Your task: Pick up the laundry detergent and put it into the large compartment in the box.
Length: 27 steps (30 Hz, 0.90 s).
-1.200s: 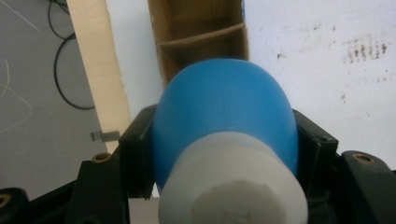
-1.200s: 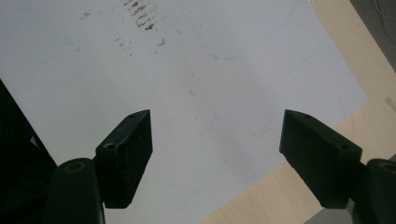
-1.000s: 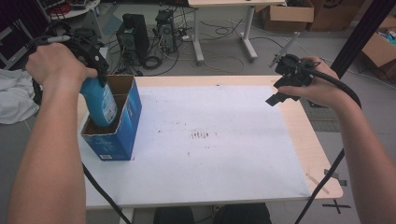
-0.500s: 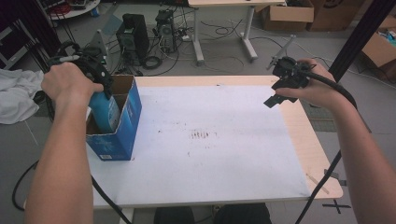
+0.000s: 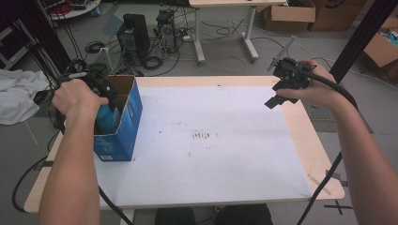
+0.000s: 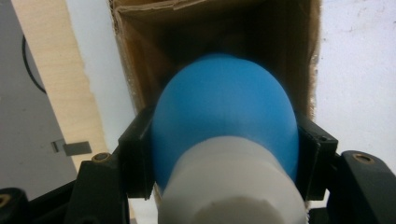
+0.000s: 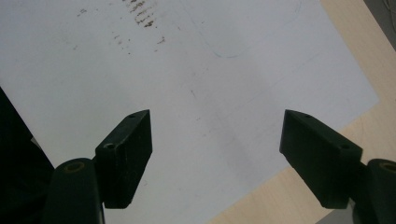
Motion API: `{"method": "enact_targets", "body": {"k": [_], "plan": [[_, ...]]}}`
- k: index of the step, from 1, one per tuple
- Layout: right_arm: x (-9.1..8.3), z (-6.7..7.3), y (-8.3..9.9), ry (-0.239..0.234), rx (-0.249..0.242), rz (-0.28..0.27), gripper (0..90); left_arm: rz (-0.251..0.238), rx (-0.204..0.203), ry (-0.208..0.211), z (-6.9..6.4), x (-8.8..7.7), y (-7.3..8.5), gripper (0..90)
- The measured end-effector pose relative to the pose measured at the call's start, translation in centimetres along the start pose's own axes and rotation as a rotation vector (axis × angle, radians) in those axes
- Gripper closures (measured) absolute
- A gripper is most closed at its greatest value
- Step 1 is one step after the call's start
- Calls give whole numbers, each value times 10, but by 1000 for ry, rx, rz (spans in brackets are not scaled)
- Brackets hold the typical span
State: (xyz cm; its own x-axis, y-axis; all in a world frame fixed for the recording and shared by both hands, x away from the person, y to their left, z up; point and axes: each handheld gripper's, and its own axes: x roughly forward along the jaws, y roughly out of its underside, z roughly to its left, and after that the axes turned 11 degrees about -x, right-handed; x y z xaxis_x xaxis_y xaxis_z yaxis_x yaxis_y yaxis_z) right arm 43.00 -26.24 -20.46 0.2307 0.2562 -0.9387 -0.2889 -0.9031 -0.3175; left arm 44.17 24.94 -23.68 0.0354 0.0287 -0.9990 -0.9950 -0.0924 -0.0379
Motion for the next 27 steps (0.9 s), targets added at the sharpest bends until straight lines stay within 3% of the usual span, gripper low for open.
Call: {"method": "enact_targets", "body": {"k": [5,14,19,27], "plan": [[0,1,-1,1,-3,-2,252,39,8,3,0,17,0,379],[-1,1,2,2,0,0,251,60,4,8,1,39,2,380],[-1,0,2,1,2,1,251,40,-3,11,0,39,3,379],[0,2,1,0,0,1,251,48,-16,13,2,40,4,378]]}}
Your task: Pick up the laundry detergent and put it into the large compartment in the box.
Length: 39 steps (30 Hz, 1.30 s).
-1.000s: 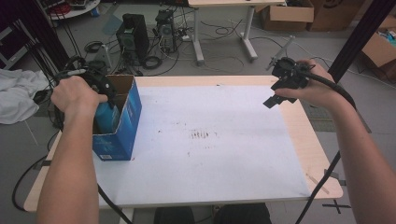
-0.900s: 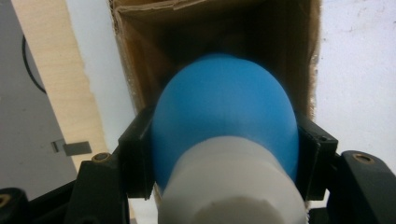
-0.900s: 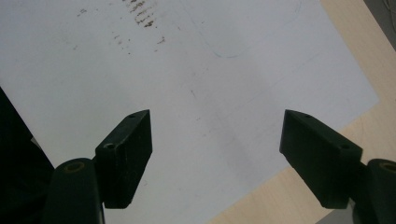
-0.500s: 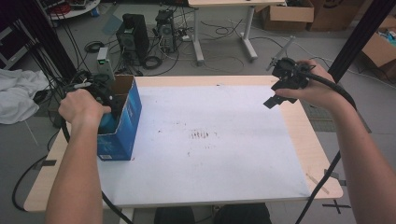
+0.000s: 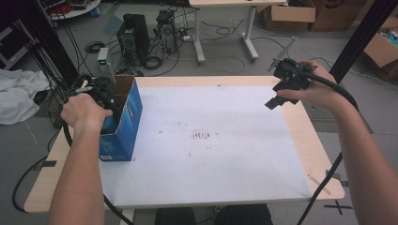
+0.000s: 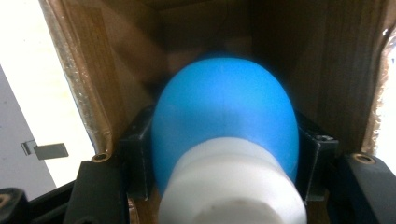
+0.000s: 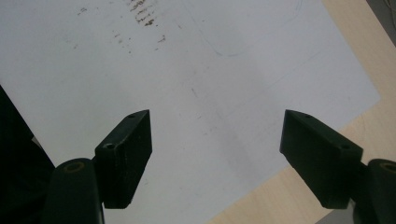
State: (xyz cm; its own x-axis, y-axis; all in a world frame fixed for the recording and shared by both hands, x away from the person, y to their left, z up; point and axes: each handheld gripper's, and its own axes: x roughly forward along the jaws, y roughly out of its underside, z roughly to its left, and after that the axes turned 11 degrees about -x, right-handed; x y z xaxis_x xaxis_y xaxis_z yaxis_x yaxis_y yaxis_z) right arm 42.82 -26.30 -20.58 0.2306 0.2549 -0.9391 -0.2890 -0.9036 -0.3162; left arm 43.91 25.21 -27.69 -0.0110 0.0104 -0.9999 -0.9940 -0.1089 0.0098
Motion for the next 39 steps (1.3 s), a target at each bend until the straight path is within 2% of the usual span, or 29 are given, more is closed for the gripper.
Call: {"method": "enact_targets", "body": {"k": [39], "plan": [[1,2,1,-4,-2,12,248,0,0,-11,-5,1,1,372]]}}
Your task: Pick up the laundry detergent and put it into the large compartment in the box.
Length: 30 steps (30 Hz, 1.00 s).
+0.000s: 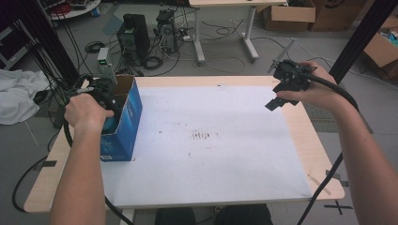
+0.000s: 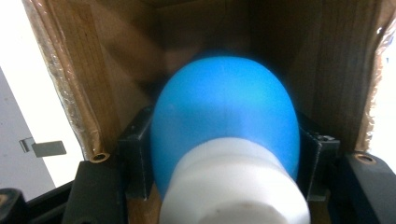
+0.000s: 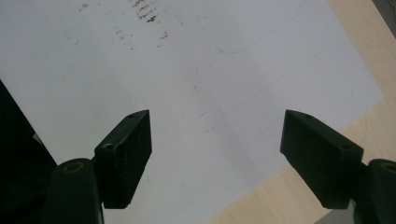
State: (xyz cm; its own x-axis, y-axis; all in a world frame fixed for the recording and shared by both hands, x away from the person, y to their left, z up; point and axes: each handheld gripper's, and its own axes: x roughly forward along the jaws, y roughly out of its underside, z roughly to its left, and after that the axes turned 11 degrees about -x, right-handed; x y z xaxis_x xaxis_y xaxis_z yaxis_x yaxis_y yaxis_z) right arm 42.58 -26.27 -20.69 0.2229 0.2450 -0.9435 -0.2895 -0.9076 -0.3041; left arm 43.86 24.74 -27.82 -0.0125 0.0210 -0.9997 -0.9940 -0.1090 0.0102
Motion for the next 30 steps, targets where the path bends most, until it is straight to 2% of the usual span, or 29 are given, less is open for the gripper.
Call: {"method": "enact_targets", "body": {"k": [18,23,30], "plan": [[-2,1,2,1,0,2,247,4,2,-1,-2,0,0,365],[-3,1,3,2,-3,-3,247,2,-5,-4,-2,0,1,311],[-4,1,2,2,-3,-6,247,3,-5,2,0,-4,3,286]]}}
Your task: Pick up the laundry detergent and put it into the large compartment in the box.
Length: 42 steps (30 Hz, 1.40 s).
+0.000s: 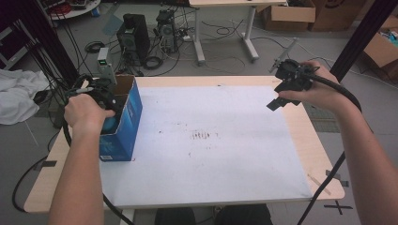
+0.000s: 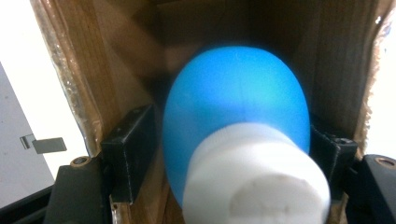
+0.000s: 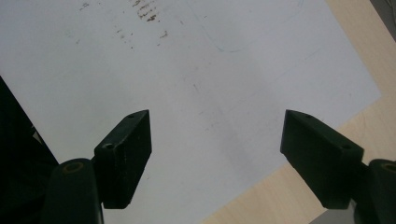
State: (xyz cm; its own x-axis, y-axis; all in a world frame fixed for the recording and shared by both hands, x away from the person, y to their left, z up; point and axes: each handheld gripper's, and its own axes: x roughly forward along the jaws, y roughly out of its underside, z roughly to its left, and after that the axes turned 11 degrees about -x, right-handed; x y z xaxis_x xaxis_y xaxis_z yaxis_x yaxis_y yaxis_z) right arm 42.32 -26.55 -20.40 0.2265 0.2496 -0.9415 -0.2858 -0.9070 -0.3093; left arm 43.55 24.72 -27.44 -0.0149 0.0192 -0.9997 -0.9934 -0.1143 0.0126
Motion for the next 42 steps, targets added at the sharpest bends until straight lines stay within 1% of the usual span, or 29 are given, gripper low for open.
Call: {"method": "enact_targets", "body": {"k": [4,5,8,10,11,13,14,16,20,21,23,25,27,30,31,32,33,34,36,42], "plan": [[1,1,0,-1,1,-2,247,-2,4,-4,0,-4,1,285],[0,1,0,-1,0,-5,247,-6,14,-14,-1,-6,2,273],[0,1,-1,0,0,-3,247,-14,12,-16,-1,-10,3,240],[-1,1,-1,0,-4,-4,247,-20,15,-19,-2,-17,5,231],[-1,1,-1,0,-3,-6,247,-21,27,-22,-2,-20,5,223],[-2,2,-1,0,-5,-7,247,-36,27,-21,-3,-26,7,216],[-2,2,-1,0,-4,-8,247,-40,35,-25,-4,-30,7,208],[-3,2,-1,4,-4,-7,246,-54,43,-17,-6,-37,9,205],[-5,3,0,4,-3,-12,243,-83,92,-15,-15,-53,13,191],[-6,4,0,6,-2,-12,242,-96,97,-10,-18,-56,14,189],[-6,5,-1,4,-5,-14,242,-108,128,-5,-25,-62,17,187],[-7,7,-1,3,-2,-12,241,-113,150,-4,-33,-66,19,174],[-7,8,-1,1,-2,-10,241,-118,175,8,-41,-71,20,169],[-8,10,-1,1,-2,-8,239,-127,222,11,-56,-76,22,166],[-8,10,-1,-1,0,-5,237,-127,222,11,-56,-76,22,166],[-8,11,-1,-1,0,-2,234,-137,250,12,-67,-80,24,164],[-8,11,-1,-1,0,-2,234,-137,250,12,-67,-80,24,161],[-9,13,-1,-6,-5,-1,233,-151,278,24,-78,-84,26,160],[-10,14,-1,-6,-4,4,232,-156,306,28,-89,-86,29,158],[-13,15,1,-5,6,1,224,-165,366,42,-119,-85,36,156]]}}
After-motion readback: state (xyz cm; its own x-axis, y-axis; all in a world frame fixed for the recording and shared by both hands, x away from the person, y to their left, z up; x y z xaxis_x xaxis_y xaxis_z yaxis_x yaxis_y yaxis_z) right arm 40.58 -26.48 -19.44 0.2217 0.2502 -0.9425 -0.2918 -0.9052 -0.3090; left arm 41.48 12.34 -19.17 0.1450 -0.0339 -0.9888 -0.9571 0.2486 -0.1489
